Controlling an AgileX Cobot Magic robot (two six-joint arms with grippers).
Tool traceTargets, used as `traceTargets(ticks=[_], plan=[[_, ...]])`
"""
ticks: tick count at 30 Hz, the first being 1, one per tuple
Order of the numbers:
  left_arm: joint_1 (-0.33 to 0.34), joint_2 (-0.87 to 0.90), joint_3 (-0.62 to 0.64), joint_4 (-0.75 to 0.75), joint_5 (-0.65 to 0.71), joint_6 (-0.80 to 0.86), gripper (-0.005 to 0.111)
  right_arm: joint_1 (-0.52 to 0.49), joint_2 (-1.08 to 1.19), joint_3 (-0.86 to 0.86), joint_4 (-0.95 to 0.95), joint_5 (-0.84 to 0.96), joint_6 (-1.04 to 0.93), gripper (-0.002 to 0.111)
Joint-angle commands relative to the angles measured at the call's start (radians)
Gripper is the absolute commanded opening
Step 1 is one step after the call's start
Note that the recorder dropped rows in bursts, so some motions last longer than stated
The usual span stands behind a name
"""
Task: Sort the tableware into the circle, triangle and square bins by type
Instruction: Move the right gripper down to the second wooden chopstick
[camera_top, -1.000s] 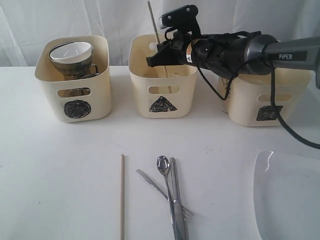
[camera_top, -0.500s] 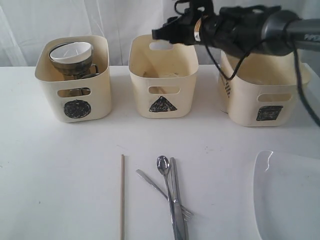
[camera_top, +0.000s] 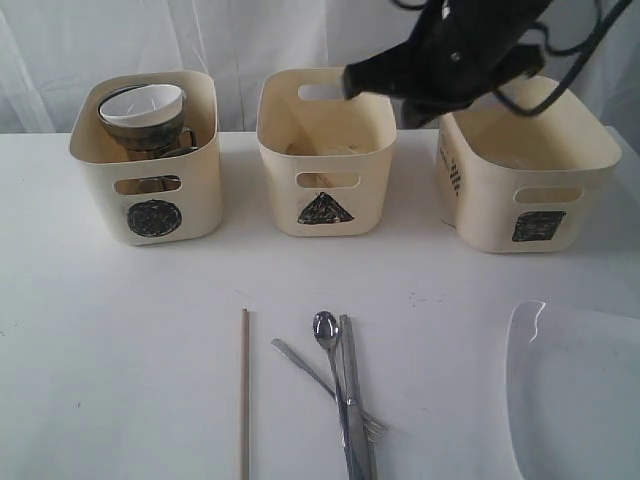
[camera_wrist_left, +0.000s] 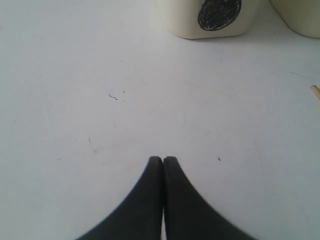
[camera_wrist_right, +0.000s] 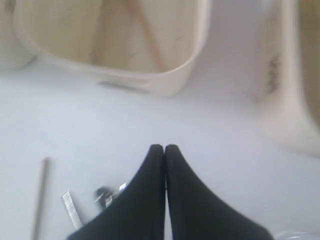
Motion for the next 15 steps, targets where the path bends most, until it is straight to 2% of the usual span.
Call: traceTargets(ticks=[1,6,8,13,15], plan=[[-0.006,-0.004,0.003,-0.004,0.000,-0.003,0.000,0.128,-0.007,0.078,0.189,-0.050,-0.118,0.000],[-0.006,-0.004,0.003,-0.004,0.000,-0.003,0.000,0.331,0.007,0.235,0.070,-0.151,0.080,0.000],[-0.006,-0.004,0.003,-0.004,0.000,-0.003,0.000,0.379,0.021,0.288,0.034,-0.204,0.150,0.000],[-0.006,-0.004,0.003,-0.004,0.000,-0.003,0.000,0.446,0.089,0.315,0.040,-0.230,0.151,0.000],[-0.006,-0.004,0.003,-0.004,0.000,-0.003,0.000,0.465,0.115,0.315,0.043,-0.205,0.125,0.005]])
